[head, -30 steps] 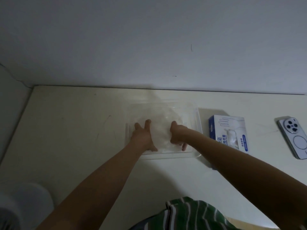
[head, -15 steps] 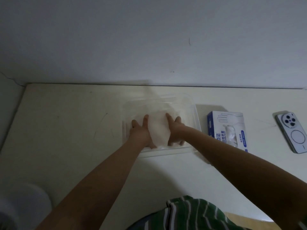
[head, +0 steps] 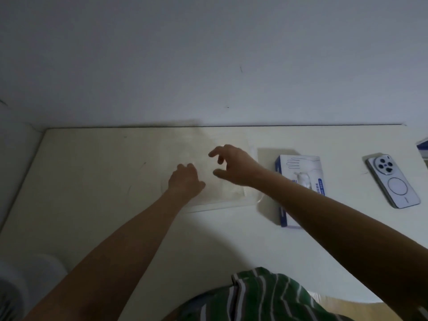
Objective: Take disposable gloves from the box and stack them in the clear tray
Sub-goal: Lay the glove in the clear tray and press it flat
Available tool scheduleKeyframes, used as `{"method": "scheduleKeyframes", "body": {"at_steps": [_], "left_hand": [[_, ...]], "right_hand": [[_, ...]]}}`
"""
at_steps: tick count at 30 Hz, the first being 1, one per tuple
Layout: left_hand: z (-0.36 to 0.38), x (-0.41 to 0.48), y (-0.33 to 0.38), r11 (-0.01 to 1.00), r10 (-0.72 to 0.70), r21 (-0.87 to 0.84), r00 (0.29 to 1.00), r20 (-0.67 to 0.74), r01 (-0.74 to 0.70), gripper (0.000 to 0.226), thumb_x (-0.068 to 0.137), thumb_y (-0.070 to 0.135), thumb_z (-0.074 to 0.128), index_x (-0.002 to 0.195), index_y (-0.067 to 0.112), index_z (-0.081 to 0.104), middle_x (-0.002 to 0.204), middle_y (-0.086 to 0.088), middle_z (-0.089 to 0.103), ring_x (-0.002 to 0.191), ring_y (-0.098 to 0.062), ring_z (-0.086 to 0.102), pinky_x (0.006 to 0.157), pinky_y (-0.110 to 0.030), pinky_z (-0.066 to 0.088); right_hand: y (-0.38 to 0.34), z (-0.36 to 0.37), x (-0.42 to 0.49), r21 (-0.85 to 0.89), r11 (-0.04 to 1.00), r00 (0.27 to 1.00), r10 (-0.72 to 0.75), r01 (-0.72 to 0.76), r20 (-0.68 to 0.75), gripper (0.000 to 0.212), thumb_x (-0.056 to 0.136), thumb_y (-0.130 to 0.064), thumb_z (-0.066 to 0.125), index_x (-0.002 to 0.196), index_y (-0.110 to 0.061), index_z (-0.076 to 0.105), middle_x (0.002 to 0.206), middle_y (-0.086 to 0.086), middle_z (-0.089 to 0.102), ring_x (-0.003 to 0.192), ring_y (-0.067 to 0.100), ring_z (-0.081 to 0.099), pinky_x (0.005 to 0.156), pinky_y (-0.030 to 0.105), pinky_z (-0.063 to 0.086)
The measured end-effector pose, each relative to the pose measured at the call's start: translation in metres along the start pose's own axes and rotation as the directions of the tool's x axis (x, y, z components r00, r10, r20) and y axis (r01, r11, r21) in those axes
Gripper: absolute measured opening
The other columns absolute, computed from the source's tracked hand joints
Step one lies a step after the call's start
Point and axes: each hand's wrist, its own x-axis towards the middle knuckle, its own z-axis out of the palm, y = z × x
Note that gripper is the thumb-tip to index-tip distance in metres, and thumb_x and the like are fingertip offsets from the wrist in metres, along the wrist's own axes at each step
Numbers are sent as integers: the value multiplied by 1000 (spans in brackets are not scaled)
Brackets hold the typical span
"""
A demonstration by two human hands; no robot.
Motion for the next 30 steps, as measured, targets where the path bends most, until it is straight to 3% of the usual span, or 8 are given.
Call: {"method": "scheduleKeyframes", "body": {"at_steps": [4, 8, 12, 17, 21, 24, 28, 30], "left_hand": [[-20, -21, 41, 952, 127, -211, 916, -380, -220, 24, 90, 25, 57, 111, 15, 56, 101, -6, 61, 90, -24, 59, 79, -33, 46], [-22, -44, 112, 820, 312, -298, 818, -482, -488, 12, 88, 18, 58, 100, 17, 57, 76, 7, 54, 72, -16, 52, 72, -30, 44], [9, -56, 175, 734, 498, -339, 806, -321, -588, 25, 86, 12, 59, 109, 16, 51, 76, 5, 54, 72, -17, 55, 61, -23, 36], [66, -48, 196, 872, 435, -260, 900, 22, -415, 52, 88, 24, 63, 130, 7, 38, 115, -11, 60, 102, -29, 60, 80, -33, 43], [84, -41, 193, 879, 374, -325, 927, 15, -349, 57, 80, 36, 74, 117, 14, 36, 93, 0, 51, 83, -21, 54, 70, -30, 38], [87, -37, 195, 889, 361, -303, 933, -4, -345, 53, 81, 31, 73, 114, 16, 34, 90, 2, 49, 81, -21, 55, 70, -31, 40], [88, -32, 195, 892, 362, -298, 932, 20, -340, 58, 79, 30, 77, 112, 19, 31, 103, -3, 58, 84, -21, 56, 73, -32, 46], [85, -30, 195, 896, 358, -298, 933, 45, -330, 65, 74, 32, 80, 114, 19, 31, 106, -3, 58, 90, -22, 57, 78, -35, 48]], "right_hand": [[27, -51, -36, 195, 980, 964, 18, 34, -264, 16, 91, -17, 62, 105, -17, 70, 87, 0, 68, 69, 4, 57, 71, 19, 46], [95, -65, -77, 187, 951, 902, 294, -245, -315, 15, 92, -15, 59, 98, -10, 71, 90, 8, 71, 78, 18, 64, 73, 31, 52], [147, -40, -115, 138, 876, 858, 481, -463, -178, 18, 88, -34, 66, 94, -18, 58, 92, 3, 68, 69, 12, 59, 56, 23, 42], [162, -10, -126, 85, 869, 830, 491, -487, -263, 33, 78, -42, 74, 95, -19, 57, 87, -1, 60, 76, 17, 56, 59, 27, 39], [166, -5, -122, 76, 903, 854, 425, -422, -300, 8, 83, -29, 73, 86, -22, 70, 86, -2, 66, 70, 12, 56, 52, 18, 35], [172, -6, -122, 81, 925, 883, 380, -372, -276, 7, 86, -22, 68, 86, -18, 72, 85, -2, 68, 73, 13, 61, 55, 19, 40], [180, -17, -122, 402, 874, 891, 388, -274, -235, 6, 87, -17, 68, 86, -12, 68, 81, -5, 64, 74, 6, 60, 55, 7, 40], [182, -21, -125, 557, 799, 886, 408, -229, -221, 5, 88, -15, 65, 86, -10, 66, 80, -3, 63, 72, 8, 59, 58, 12, 44]]}}
